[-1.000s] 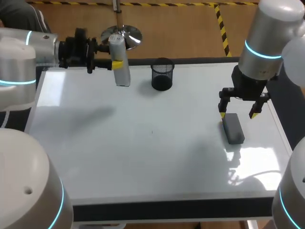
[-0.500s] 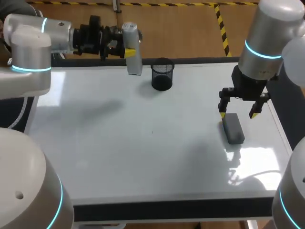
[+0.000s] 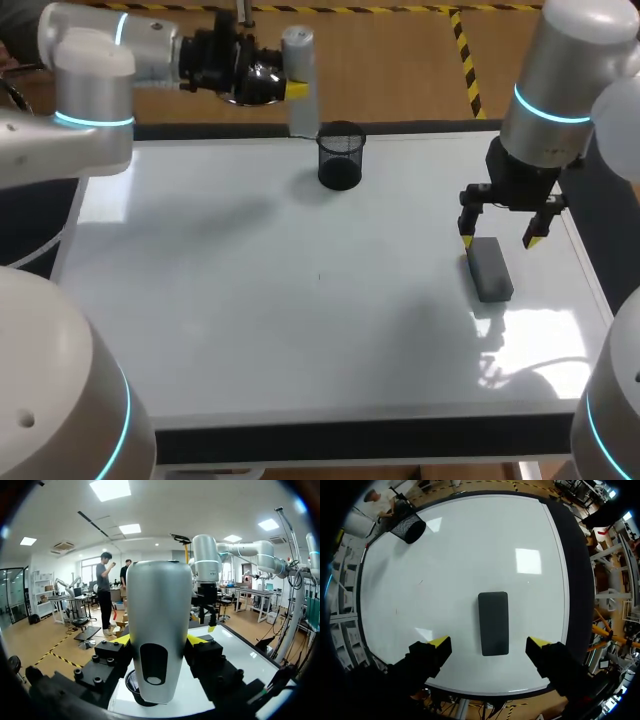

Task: Pick up the inspection probe, press it on each red-marked spot on the whiteboard one by one, put down the probe, pick up the eraser, and wipe off all the red marks.

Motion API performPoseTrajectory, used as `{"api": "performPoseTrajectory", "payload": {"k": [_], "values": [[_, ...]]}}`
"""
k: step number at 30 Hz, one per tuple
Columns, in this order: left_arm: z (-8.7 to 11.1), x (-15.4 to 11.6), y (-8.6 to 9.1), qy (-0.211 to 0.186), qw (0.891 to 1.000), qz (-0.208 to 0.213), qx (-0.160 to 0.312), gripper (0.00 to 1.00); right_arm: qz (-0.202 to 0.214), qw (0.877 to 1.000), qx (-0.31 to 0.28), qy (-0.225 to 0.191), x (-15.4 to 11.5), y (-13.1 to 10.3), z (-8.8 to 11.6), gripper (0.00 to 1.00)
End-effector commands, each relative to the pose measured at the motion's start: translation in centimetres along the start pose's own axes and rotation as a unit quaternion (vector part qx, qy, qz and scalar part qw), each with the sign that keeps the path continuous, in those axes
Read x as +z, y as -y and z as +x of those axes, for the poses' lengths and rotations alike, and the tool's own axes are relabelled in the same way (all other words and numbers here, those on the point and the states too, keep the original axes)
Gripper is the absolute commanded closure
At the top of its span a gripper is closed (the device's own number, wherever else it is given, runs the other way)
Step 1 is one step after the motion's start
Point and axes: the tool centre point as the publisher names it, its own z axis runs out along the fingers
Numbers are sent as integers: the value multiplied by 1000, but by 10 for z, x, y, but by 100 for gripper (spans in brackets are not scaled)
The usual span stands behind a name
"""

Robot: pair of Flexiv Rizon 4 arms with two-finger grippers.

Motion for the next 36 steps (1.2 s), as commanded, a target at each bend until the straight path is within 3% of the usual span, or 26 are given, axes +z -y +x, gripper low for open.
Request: {"api": "performPoseTrajectory", "payload": {"k": [1,36], "values": [[-13,12,-1,-15,1000,0,0,100,-1,1000,-1,-1,-1,1,-1,0],[-49,75,-9,-50,999,6,0,100,-1,1000,-1,-1,-1,1,-1,0]]}}
